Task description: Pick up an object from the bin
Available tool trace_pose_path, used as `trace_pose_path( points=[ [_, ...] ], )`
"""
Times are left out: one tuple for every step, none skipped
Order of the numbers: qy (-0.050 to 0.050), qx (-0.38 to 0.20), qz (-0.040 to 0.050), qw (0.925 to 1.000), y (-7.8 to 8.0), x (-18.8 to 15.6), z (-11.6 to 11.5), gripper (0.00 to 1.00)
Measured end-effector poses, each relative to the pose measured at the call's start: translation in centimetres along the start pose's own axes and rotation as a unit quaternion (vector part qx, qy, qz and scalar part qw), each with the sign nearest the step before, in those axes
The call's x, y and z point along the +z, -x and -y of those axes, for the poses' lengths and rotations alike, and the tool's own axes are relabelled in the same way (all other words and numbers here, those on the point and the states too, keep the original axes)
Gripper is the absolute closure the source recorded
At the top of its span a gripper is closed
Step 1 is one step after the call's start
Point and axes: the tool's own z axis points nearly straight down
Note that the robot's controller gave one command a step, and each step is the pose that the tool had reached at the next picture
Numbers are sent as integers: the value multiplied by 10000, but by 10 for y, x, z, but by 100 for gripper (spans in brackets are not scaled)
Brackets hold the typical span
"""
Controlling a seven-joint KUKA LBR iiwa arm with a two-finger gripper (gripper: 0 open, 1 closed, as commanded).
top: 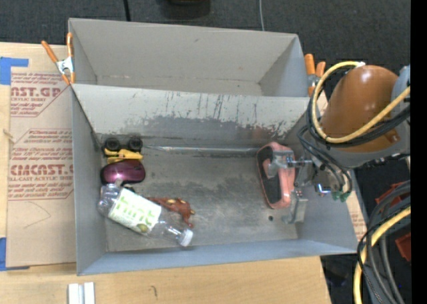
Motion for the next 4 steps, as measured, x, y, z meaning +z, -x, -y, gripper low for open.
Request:
trace_pose_path(
  points=[
    [-5,-8,40,10000,2,-4,0,0],
    [-22,-1242,88,9922,39,49,21,0],
    [-17,-2521,54,9677,65,60,33,0],
    [-17,-3661,45,9306,86,53,41,0]
  ],
)
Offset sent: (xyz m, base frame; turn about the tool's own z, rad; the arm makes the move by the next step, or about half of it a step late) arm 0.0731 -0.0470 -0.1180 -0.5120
